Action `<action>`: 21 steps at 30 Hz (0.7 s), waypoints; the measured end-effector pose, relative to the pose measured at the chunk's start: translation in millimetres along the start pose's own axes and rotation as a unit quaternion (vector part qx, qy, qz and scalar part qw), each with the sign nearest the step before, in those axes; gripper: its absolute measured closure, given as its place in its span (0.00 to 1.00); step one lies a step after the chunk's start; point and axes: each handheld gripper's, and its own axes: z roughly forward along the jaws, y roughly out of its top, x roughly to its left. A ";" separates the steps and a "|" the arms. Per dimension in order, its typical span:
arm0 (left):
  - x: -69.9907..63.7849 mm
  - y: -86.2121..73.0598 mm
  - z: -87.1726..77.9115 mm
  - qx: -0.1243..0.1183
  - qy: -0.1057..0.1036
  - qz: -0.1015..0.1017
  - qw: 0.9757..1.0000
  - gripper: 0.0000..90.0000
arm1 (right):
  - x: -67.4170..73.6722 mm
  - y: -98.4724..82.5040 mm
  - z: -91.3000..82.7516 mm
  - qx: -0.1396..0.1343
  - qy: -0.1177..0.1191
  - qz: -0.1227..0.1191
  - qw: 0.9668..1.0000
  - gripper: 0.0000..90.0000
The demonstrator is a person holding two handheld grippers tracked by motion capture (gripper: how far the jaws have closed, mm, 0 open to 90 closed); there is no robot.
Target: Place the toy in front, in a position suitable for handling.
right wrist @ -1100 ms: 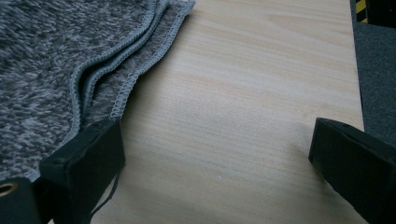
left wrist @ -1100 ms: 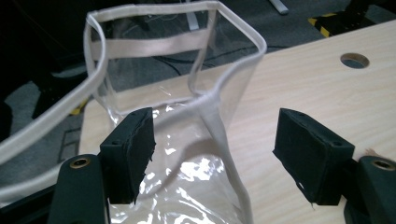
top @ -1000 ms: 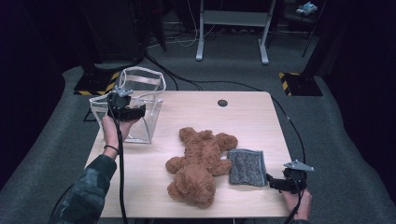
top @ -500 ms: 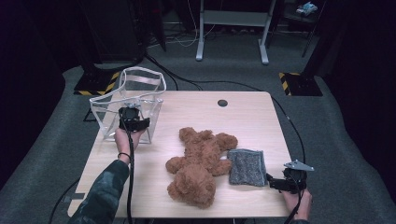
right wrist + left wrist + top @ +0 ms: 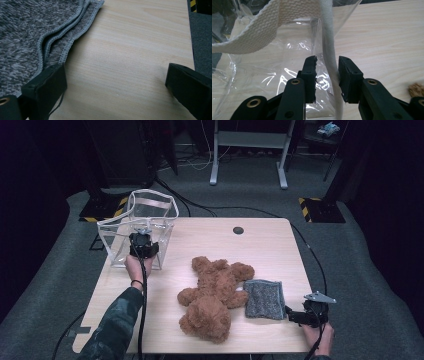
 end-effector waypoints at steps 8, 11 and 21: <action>7.2 6.4 9.9 0.001 0.001 -0.019 1.000 0.75 | 0.0 0.0 0.0 0.000 0.000 0.000 1.000 0.03; 9.4 8.2 12.5 0.001 0.003 -0.021 1.000 0.76 | -0.5 0.1 0.3 -0.001 0.000 -0.002 1.000 0.03; 19.1 14.8 22.3 0.006 0.011 -0.035 0.999 0.81 | -0.4 0.1 0.3 -0.001 -0.001 -0.001 1.000 0.03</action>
